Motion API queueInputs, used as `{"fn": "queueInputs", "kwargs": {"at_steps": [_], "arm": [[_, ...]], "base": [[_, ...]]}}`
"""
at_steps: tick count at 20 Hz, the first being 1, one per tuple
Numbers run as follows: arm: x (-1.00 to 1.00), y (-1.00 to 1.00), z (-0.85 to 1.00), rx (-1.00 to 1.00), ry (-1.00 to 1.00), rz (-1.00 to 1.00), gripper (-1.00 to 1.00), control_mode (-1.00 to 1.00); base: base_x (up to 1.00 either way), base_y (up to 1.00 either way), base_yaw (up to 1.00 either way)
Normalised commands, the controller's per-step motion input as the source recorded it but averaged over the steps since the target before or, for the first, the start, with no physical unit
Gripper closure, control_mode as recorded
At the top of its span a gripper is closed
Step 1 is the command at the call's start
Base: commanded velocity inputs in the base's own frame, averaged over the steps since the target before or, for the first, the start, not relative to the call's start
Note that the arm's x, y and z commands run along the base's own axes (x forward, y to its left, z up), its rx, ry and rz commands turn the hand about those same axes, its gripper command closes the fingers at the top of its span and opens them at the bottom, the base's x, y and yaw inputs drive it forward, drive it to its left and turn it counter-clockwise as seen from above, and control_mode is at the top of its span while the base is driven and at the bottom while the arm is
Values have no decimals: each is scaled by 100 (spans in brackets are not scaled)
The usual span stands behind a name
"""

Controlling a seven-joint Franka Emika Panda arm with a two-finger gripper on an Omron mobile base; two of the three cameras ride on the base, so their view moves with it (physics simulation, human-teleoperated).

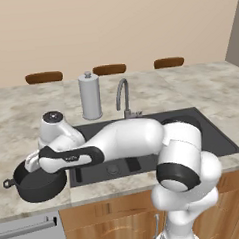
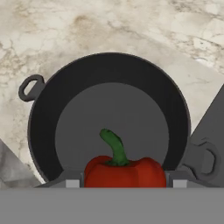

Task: Dump the bell pepper from the pot into the sink. Then turn on the water and wash the bell pepper. Then turn off the water and put the bell pepper back in the pot.

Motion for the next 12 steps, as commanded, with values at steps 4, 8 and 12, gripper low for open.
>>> {"fn": "queueInputs", "kwargs": {"at_steps": [4,8,12], "arm": [[12,23,-23,0,0,0,100,-100],[10,21,-22,0,0,0,100,-100],[6,11,-29,0,0,0,100,-100]], "base": [[0,0,0],[0,0,0],[0,0,0]]}}
